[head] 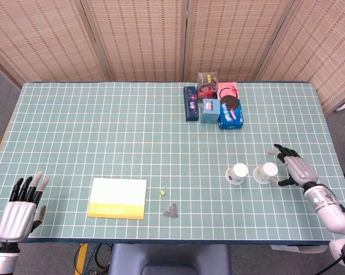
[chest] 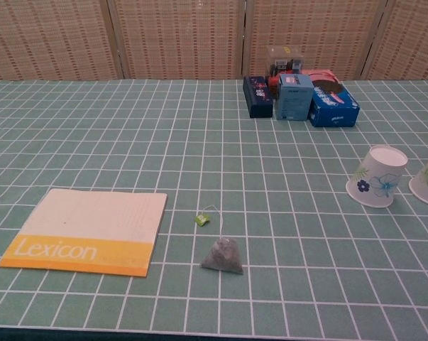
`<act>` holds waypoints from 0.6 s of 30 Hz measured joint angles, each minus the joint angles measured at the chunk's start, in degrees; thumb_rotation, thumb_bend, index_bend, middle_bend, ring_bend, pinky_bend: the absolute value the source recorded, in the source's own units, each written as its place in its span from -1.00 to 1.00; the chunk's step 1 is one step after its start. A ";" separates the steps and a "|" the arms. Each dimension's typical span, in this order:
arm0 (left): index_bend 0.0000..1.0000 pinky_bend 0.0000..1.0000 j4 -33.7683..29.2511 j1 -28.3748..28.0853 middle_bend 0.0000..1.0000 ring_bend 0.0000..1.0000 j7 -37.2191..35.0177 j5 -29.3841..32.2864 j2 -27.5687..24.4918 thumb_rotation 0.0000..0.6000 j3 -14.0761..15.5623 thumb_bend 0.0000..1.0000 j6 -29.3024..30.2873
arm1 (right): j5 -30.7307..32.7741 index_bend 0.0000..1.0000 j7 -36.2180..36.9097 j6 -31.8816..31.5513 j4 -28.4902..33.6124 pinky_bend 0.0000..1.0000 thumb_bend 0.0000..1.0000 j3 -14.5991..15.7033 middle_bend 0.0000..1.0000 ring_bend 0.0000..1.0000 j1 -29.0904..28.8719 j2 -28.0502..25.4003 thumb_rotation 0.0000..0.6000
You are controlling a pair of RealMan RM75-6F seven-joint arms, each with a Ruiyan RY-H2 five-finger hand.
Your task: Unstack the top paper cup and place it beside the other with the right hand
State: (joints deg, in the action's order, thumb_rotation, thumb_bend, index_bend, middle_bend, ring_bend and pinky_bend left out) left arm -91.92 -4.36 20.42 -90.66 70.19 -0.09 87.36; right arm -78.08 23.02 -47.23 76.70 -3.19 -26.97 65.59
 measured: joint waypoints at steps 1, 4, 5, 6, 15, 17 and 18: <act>-1.00 -1.00 0.02 -0.01 -1.00 -1.00 0.03 0.02 0.01 1.00 0.00 -0.01 -0.04 | -0.17 -0.83 -0.07 -0.34 0.49 -1.00 -0.56 0.01 -1.00 -1.00 0.10 -0.31 1.00; -1.00 -1.00 0.03 -0.04 -1.00 -1.00 0.28 0.21 0.08 1.00 0.01 -0.01 -0.29 | -1.21 -0.85 -0.86 -2.40 2.92 -1.00 -0.56 0.17 -1.00 -1.00 0.73 -1.71 1.00; -1.00 -1.00 0.01 -0.07 -1.00 -1.00 0.48 0.38 0.14 1.00 0.02 -0.01 -0.50 | -1.69 -0.85 -1.37 -3.41 3.82 -1.00 -0.57 0.24 -1.00 -1.00 1.02 -2.18 1.00; -1.00 -1.00 -0.01 -0.10 -1.00 -1.00 0.66 0.52 0.20 1.00 0.02 -0.01 -0.68 | -2.39 -0.85 -2.34 -5.07 5.10 -1.00 -0.57 0.34 -1.00 -1.00 1.51 -2.80 1.00; -1.00 -1.00 -0.20 -0.64 -1.00 -1.00 0.52 0.44 0.30 1.00 0.00 -0.01 -1.47 | -9.63 -0.85 -13.89 -25.54 14.29 -1.00 -0.58 2.21 -1.00 -1.00 9.74 -5.71 1.00; -1.00 -1.00 -0.26 -0.79 -1.00 -1.00 0.07 0.20 0.12 1.00 0.01 -0.01 -1.50 | -11.21 -0.85 -14.98 -30.20 14.66 -1.00 -0.58 2.76 -1.00 -1.00 12.14 -5.50 1.00; -1.00 -1.00 -0.28 -0.87 -1.00 -1.00 -0.12 0.14 0.06 1.00 -0.01 -0.01 -1.56 | -12.17 -0.85 -15.43 -33.21 14.57 -1.00 -0.58 3.13 -1.00 -1.00 13.81 -5.16 1.00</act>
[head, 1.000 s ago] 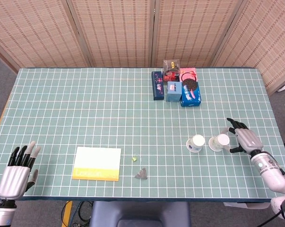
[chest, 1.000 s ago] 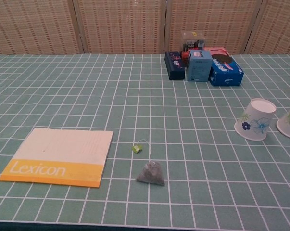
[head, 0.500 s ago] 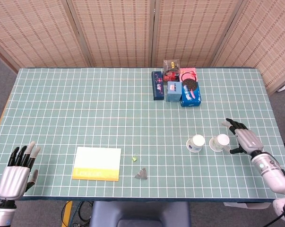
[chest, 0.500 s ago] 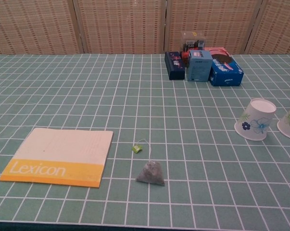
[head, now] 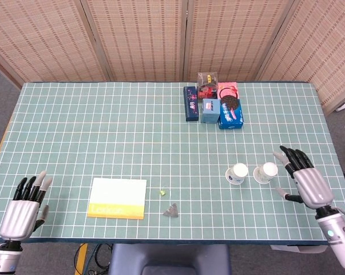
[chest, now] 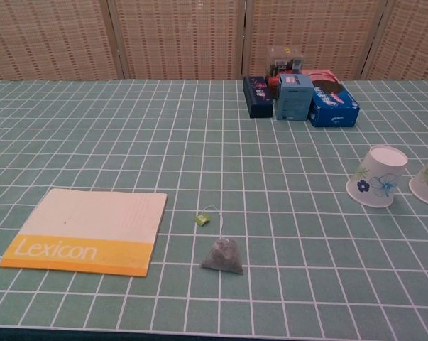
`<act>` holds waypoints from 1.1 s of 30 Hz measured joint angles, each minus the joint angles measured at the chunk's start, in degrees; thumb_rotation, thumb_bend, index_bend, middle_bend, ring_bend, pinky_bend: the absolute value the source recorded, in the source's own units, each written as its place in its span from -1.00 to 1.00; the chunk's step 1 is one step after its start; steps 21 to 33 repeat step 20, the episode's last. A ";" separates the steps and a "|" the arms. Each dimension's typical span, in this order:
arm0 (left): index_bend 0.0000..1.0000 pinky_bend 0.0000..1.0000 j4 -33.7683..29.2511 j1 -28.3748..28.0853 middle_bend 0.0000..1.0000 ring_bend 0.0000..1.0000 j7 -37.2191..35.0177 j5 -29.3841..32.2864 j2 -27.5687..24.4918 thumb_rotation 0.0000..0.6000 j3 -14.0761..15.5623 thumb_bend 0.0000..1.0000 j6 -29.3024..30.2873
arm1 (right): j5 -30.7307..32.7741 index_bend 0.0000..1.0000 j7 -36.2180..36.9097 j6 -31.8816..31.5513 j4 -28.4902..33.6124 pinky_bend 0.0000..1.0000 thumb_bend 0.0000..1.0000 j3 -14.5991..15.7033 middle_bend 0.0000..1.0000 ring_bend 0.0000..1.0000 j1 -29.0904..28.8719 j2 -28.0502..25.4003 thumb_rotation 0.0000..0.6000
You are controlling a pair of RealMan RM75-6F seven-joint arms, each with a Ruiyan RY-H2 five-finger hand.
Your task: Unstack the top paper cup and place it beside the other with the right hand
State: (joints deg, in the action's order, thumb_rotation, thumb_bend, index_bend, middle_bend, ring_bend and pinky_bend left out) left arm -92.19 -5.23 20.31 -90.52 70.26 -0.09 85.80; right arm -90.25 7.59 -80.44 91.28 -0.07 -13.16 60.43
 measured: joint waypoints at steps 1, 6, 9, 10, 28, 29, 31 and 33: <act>-1.00 -1.00 -0.01 -0.11 -1.00 -1.00 -0.19 -0.05 -0.06 1.00 -0.03 -0.01 -0.09 | -0.65 -0.85 -0.23 -2.17 -0.22 -1.00 -0.58 0.26 -1.00 -1.00 1.27 0.36 1.00; -1.00 -1.00 0.02 -0.62 -1.00 -1.00 -0.63 -0.02 -0.17 1.00 -0.07 -0.01 -0.92 | -3.59 -0.85 -0.56 -12.32 -3.02 -1.00 -0.59 1.14 -1.00 -1.00 7.48 3.14 1.00; -1.00 -1.00 0.03 -0.71 -1.00 -1.00 -0.49 -0.23 -0.10 1.00 0.05 -0.01 -0.98 | -5.00 -0.85 -1.02 -15.76 -4.09 -1.00 -0.59 1.20 -1.00 -1.00 9.67 4.17 1.00; -1.00 -1.00 0.06 -0.72 -1.00 -1.00 -0.47 -0.38 -0.07 1.00 0.07 -0.01 -0.89 | -5.21 -0.85 -1.06 -16.21 -4.32 -1.00 -0.59 1.19 -1.00 -1.00 10.18 4.35 1.00; -1.00 -1.00 0.86 -1.39 -1.00 -1.00 -1.36 1.17 -0.21 1.00 -0.63 -0.01 -2.02 | -3.15 -0.85 -0.48 -13.79 -4.84 -1.00 -0.59 -0.02 -1.00 -1.00 10.15 4.55 1.00; -1.00 -1.00 0.86 -1.39 -1.00 -1.00 -1.36 1.17 -0.21 1.00 -0.63 -0.01 -2.02 | -3.15 -0.85 -0.48 -13.79 -4.84 -1.00 -0.59 -0.02 -1.00 -1.00 10.15 4.55 1.00; -1.00 -1.00 0.86 -1.39 -1.00 -1.00 -1.36 1.17 -0.21 1.00 -0.63 -0.01 -2.02 | -3.15 -0.85 -0.48 -13.79 -4.84 -1.00 -0.59 -0.02 -1.00 -1.00 10.15 4.55 1.00; -1.00 -1.00 0.86 -1.39 -1.00 -1.00 -1.36 1.17 -0.21 1.00 -0.63 -0.01 -2.02 | -3.15 -0.85 -0.48 -13.79 -4.84 -1.00 -0.59 -0.02 -1.00 -1.00 10.15 4.55 1.00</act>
